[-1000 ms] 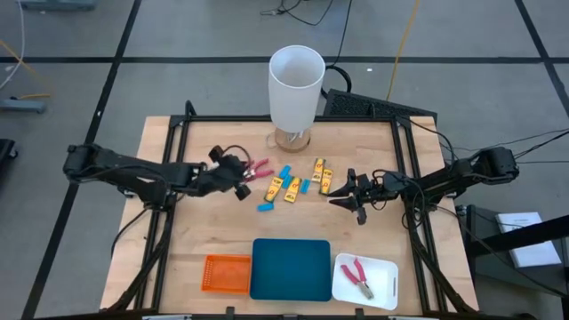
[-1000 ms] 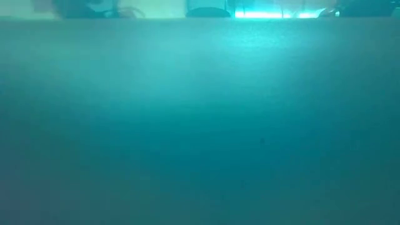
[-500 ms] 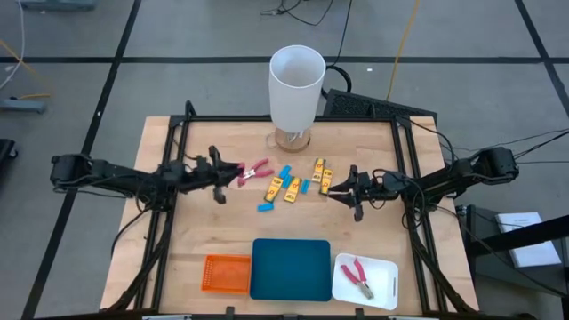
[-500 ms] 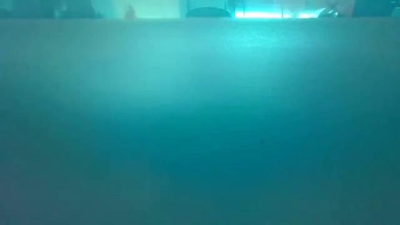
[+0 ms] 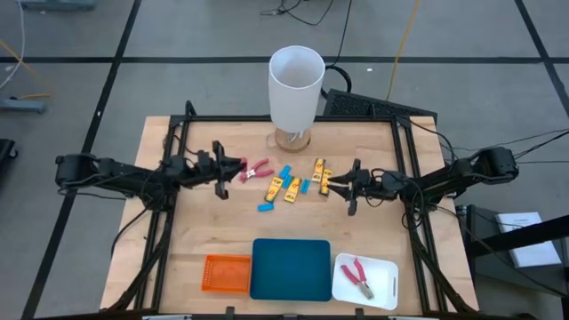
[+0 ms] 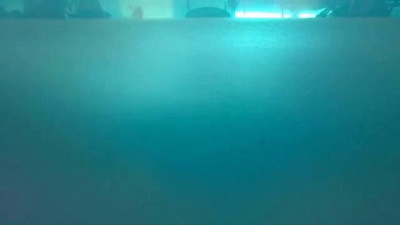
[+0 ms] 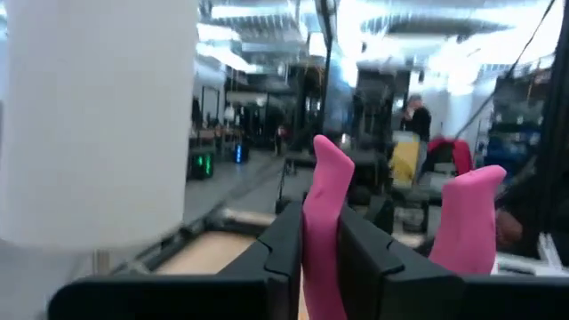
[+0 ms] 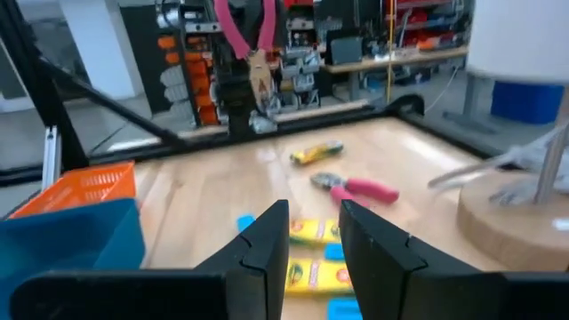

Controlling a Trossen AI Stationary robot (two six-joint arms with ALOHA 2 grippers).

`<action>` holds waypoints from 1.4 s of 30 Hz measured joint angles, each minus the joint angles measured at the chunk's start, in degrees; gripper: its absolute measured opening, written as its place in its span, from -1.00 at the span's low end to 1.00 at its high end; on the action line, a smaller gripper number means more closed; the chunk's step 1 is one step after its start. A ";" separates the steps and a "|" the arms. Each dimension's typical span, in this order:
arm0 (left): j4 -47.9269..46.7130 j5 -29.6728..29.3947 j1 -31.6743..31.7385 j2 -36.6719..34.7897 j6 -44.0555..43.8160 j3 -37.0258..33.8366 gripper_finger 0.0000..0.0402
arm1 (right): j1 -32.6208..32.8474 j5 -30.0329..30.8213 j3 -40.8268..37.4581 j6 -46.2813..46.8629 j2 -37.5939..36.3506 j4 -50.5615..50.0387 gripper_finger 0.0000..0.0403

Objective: Pick & Place School Supplies
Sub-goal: Put the pink hole puncher into the white bin

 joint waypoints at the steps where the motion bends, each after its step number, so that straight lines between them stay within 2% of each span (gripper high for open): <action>1: -0.17 0.42 0.00 1.26 -0.45 0.26 -0.78 | 0.36 0.05 0.00 0.16 0.00 -0.74 -0.54; 7: 0.55 6.26 -0.29 7.62 -2.04 5.47 -0.76 | 0.86 0.28 0.00 0.15 0.00 1.25 -0.54; 16: -0.16 7.64 -3.41 22.35 -0.66 19.39 -0.80 | 0.86 0.55 0.00 2.83 0.00 4.19 -0.51; 21: -0.16 7.59 -4.30 30.72 -1.29 27.27 -0.73 | 1.38 3.04 0.00 1.40 0.00 2.93 -0.34; 26: -0.19 7.72 -5.40 37.08 -0.63 33.56 -0.80 | 3.24 3.27 0.00 -3.63 0.59 3.22 -0.07; 33: -0.08 8.58 -4.94 38.67 -0.89 35.36 -0.74 | 4.75 3.32 2.75 -6.10 3.62 3.41 0.19; 36: -0.11 8.69 -4.72 38.71 -0.84 35.36 -0.72 | 4.99 3.32 5.71 -6.30 6.76 2.95 0.22; 42: -0.79 8.71 -4.75 38.71 -0.84 35.36 -0.80 | 4.99 3.08 11.13 -6.77 13.95 3.04 0.21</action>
